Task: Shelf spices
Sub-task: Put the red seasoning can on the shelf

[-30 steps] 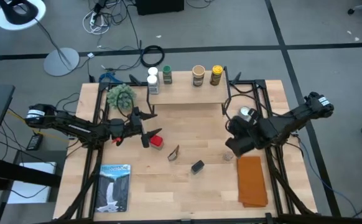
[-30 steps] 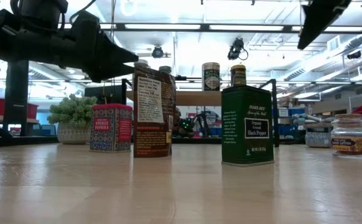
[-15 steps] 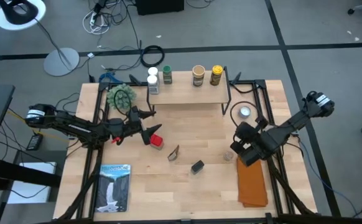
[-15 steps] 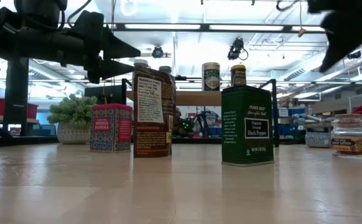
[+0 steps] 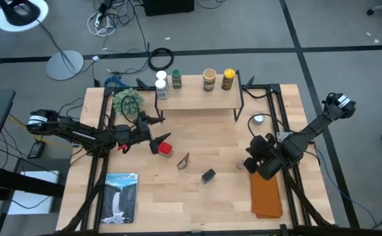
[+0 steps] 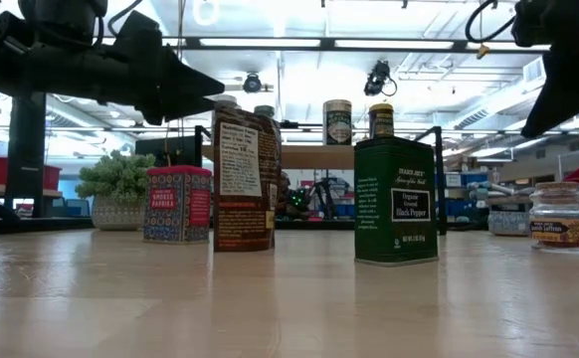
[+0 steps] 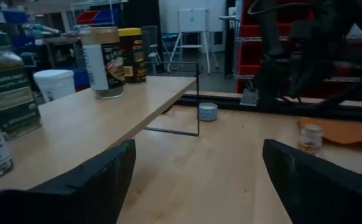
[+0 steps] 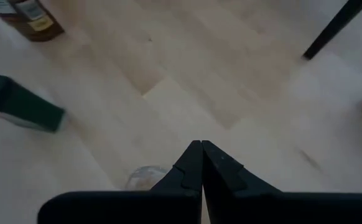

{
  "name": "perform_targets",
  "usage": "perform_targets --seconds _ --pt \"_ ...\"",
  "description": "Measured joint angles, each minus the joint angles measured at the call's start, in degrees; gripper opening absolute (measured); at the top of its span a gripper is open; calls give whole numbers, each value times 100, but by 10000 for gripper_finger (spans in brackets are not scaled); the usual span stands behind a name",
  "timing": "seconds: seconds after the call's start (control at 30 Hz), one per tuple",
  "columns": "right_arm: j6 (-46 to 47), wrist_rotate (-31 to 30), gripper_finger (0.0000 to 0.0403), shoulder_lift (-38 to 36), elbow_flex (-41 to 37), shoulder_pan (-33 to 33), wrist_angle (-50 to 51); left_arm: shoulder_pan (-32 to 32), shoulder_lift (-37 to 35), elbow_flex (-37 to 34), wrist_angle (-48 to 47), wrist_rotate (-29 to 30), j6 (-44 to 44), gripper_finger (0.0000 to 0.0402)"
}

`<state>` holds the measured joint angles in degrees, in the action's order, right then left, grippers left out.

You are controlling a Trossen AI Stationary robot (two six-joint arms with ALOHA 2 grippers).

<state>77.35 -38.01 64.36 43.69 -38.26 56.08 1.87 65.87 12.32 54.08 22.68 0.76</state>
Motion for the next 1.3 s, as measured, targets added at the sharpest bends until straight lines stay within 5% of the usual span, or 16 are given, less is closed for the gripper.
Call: perform_targets --seconds 0.17,0.57,1.3 --pt "41 223 4 11 -1 0 -539 103 0 0 4 -164 64 340" --pt "-551 219 4 643 -1 -42 -1916 319 0 0 57 -197 208 199" --pt "-862 204 5 1243 1 -42 -2584 302 -2 0 -349 -163 -1224 206"
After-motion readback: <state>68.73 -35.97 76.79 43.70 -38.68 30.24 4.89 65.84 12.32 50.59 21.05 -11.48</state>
